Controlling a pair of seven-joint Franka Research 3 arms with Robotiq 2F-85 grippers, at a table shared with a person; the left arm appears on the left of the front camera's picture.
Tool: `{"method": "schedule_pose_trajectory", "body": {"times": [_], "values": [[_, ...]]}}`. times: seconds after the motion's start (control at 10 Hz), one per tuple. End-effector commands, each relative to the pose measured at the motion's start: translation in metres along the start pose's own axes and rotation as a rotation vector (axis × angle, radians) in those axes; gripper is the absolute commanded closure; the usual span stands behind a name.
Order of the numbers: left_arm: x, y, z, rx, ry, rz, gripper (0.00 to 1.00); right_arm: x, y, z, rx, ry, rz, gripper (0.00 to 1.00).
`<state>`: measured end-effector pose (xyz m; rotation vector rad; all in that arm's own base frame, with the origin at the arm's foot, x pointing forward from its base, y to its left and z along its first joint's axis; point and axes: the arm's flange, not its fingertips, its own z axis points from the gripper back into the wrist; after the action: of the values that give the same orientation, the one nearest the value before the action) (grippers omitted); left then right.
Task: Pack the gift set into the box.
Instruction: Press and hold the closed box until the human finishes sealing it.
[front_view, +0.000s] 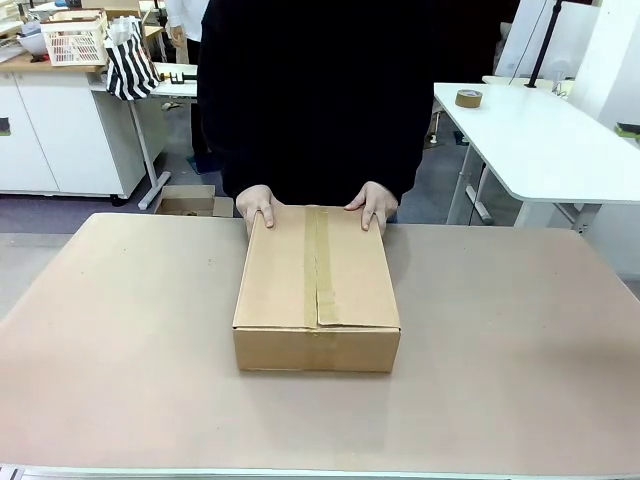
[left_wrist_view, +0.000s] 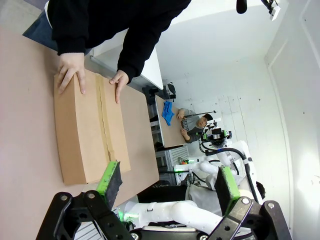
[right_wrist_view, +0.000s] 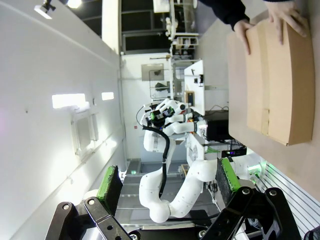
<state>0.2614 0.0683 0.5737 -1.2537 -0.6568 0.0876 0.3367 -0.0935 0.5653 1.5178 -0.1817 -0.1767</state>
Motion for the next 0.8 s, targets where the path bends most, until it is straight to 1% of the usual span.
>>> {"method": "schedule_pose_trajectory", "body": {"times": [0.0, 0.5, 0.6, 0.7], "values": [[0.002, -0.002, -0.002, -0.02, -0.004, -0.007, 0.0, 0.0, 0.002, -0.001, 0.028, -0.003, 0.007, 0.0], [0.002, -0.002, -0.002, -0.02, -0.004, -0.007, 0.0, 0.0, 0.002, -0.001, 0.028, -0.003, 0.007, 0.0], [0.0, 0.0, 0.0, 0.0, 0.0, 0.0, 0.0, 0.0, 0.0, 0.0, 0.0, 0.0, 0.0, 0.0], [0.003, 0.005, -0.013, 0.212, -0.018, -0.236, 0.0, 0.016, -0.003, -0.016, -0.139, 0.03, 0.154, 0.0]]}}
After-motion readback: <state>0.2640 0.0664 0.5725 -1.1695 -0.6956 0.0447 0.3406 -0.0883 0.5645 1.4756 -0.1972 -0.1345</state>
